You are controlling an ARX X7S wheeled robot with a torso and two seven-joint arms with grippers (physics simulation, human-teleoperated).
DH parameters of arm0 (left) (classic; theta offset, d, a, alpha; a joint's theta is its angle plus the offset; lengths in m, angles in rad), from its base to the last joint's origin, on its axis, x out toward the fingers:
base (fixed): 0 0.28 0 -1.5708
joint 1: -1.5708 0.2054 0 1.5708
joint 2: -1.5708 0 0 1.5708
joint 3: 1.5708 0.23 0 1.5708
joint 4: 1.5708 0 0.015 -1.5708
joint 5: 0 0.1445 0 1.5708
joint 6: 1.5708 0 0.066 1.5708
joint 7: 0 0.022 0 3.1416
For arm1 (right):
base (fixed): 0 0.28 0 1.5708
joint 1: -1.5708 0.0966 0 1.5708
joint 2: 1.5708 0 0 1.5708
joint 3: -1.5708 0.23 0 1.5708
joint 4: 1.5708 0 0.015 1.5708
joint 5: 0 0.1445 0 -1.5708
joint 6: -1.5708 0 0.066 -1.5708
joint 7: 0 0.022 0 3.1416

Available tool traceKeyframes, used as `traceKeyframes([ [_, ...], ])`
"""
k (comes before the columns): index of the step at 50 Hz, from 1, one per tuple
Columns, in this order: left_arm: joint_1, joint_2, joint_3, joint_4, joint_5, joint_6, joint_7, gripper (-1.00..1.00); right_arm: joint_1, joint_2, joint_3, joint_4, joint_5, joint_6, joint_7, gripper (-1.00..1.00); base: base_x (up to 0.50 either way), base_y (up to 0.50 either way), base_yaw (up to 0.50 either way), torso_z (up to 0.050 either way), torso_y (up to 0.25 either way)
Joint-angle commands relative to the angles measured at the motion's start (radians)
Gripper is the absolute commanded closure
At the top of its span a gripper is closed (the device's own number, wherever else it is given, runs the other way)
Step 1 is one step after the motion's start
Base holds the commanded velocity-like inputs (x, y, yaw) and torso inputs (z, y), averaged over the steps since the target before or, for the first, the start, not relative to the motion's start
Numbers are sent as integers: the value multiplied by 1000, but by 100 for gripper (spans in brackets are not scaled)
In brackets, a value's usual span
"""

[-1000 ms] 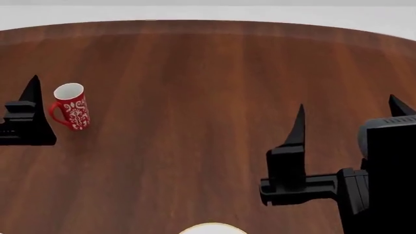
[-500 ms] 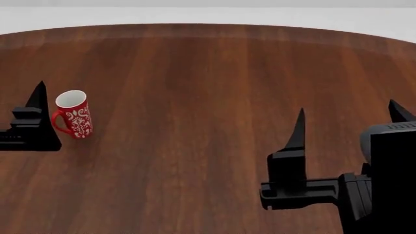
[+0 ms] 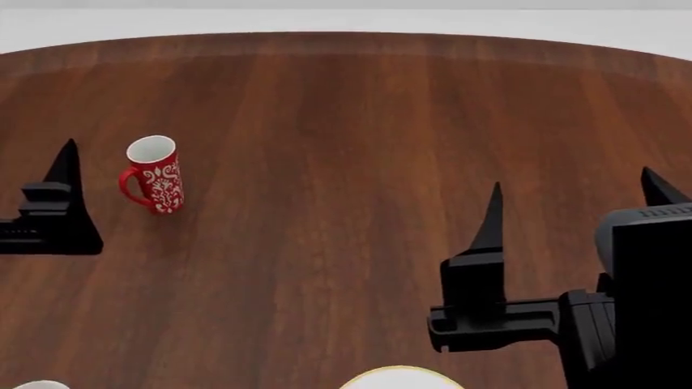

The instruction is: Put the white mug on the plate.

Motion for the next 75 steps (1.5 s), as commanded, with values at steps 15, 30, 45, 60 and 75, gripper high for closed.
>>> traceKeyframes([
  [15, 34, -18, 32, 8, -25, 100, 40, -100, -37, 11, 9, -10, -50, -40, -48, -100, 0, 0, 0, 0, -17],
  [30, 41, -27, 52, -4, -26, 112, 34, -100, -50, 10, -7, -6, -94, -57, -82, -100, -1, 0, 0, 0, -167],
  [45, 47, -29, 55, -38, -28, 140, 33, -100, -31, 10, -37, 9, -103, -60, -81, -100, -1, 0, 0, 0, -167],
  [60, -37, -204, -72, 171, -520, -325, -364, -100, -40, 15, -53, 18, -131, -74, -101, -100, -1, 0, 0, 0, -32],
  [75, 49, -647, 77, 135, -1721, -58, -1343, -100, -84, 37, -20, -9, -110, -101, -98, -100, 0, 0, 0, 0, 0],
])
